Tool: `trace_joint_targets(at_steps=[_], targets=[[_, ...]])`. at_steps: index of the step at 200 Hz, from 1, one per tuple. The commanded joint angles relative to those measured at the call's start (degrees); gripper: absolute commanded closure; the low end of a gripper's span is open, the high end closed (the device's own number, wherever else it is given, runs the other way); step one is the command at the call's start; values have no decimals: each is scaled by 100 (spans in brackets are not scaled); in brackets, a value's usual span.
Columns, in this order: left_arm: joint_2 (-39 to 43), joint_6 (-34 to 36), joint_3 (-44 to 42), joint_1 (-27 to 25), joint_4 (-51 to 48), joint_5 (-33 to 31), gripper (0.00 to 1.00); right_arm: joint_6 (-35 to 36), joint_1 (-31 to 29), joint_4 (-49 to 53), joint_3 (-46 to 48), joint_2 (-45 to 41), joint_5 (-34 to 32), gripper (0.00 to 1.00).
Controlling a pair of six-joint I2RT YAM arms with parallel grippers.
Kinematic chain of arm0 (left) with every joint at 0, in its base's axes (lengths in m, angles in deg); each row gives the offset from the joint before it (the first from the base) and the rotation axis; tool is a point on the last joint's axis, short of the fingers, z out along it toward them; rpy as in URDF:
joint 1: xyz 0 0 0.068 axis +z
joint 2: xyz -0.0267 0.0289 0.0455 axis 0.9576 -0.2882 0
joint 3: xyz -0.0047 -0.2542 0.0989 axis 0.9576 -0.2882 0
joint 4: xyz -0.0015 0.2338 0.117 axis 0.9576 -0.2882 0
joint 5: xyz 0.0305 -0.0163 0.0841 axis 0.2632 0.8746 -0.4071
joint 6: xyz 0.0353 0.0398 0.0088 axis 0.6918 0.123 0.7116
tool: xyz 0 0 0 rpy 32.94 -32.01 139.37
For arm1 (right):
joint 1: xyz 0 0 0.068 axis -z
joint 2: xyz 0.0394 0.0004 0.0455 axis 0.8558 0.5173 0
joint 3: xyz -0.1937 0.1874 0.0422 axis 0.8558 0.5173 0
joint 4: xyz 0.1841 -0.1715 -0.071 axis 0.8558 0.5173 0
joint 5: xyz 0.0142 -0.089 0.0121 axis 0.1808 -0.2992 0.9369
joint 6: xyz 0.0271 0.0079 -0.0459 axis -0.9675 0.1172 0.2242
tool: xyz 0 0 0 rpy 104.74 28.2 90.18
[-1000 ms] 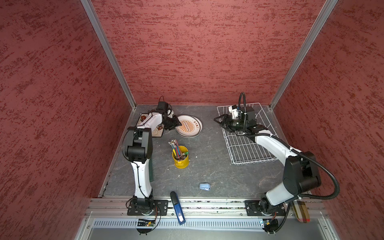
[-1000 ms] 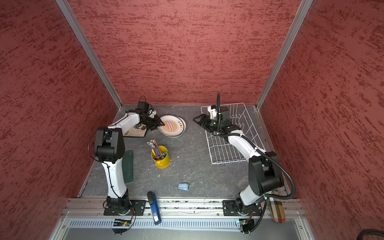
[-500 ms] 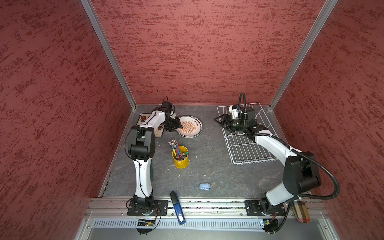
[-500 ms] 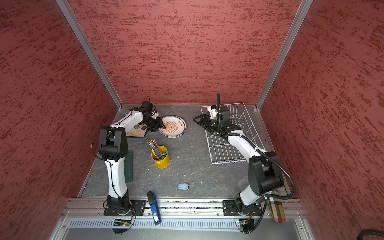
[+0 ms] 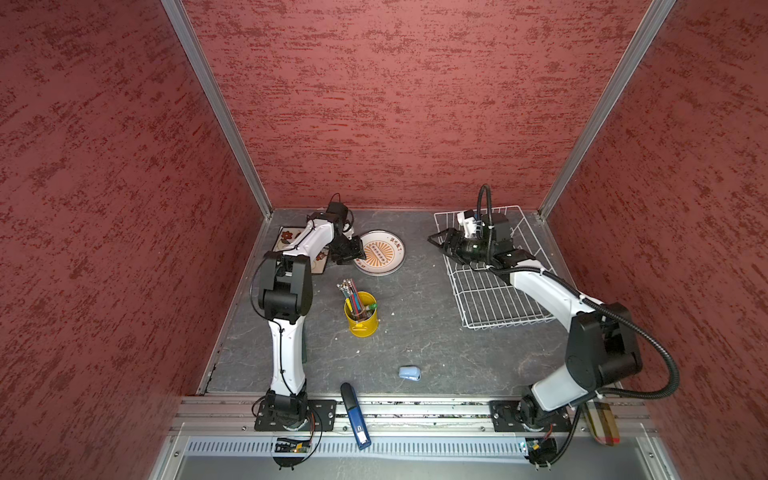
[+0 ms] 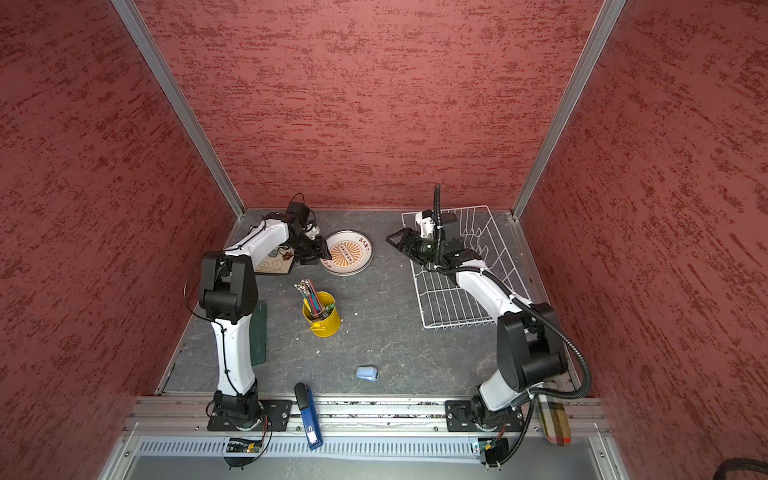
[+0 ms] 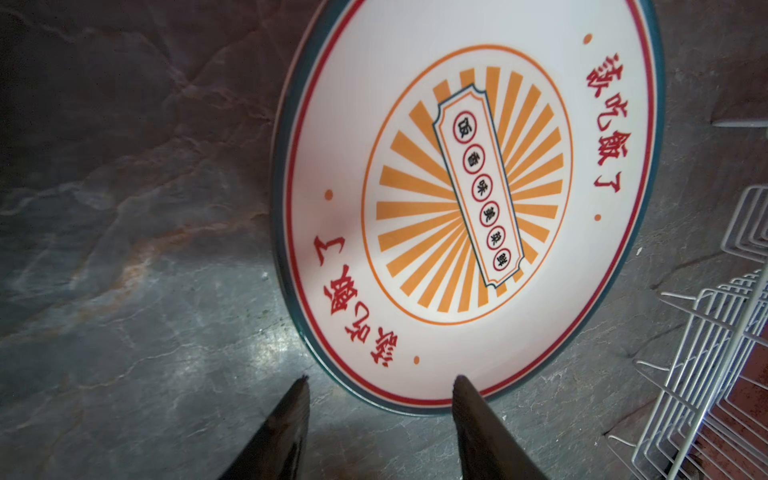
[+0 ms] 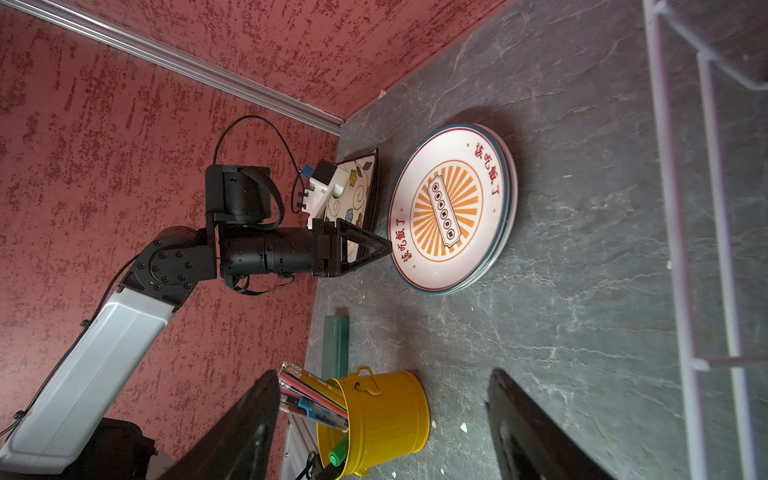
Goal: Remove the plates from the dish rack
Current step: 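Open the left gripper and lift it off the stacked plates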
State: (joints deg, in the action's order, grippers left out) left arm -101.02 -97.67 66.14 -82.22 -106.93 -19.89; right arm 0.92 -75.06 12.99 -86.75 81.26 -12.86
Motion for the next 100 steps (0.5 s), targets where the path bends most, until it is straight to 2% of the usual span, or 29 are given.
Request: trace_joint_targets(at_steps=[1, 61, 65, 69, 72, 74, 100], targets=[[-106, 73, 17, -10, -20, -92, 44, 59, 36, 1, 70, -153, -82, 21], [526, 0, -467, 0, 710, -140, 37, 85, 38, 22, 90, -186, -87, 21], [573, 1, -503, -5, 781, -152, 33, 85, 39, 27, 95, -186, -87, 21], [618, 1, -550, 0, 836, -154, 21, 85, 39, 27, 96, -186, -91, 21], [654, 7, -584, 1, 870, -147, 4, 79, 36, 27, 96, -186, -91, 20], [667, 13, -597, 1, 893, -145, 1, 84, 38, 27, 96, -184, -90, 20], [786, 17, -654, 32, 983, -162, 1, 94, 38, -41, 122, -202, -100, 20]])
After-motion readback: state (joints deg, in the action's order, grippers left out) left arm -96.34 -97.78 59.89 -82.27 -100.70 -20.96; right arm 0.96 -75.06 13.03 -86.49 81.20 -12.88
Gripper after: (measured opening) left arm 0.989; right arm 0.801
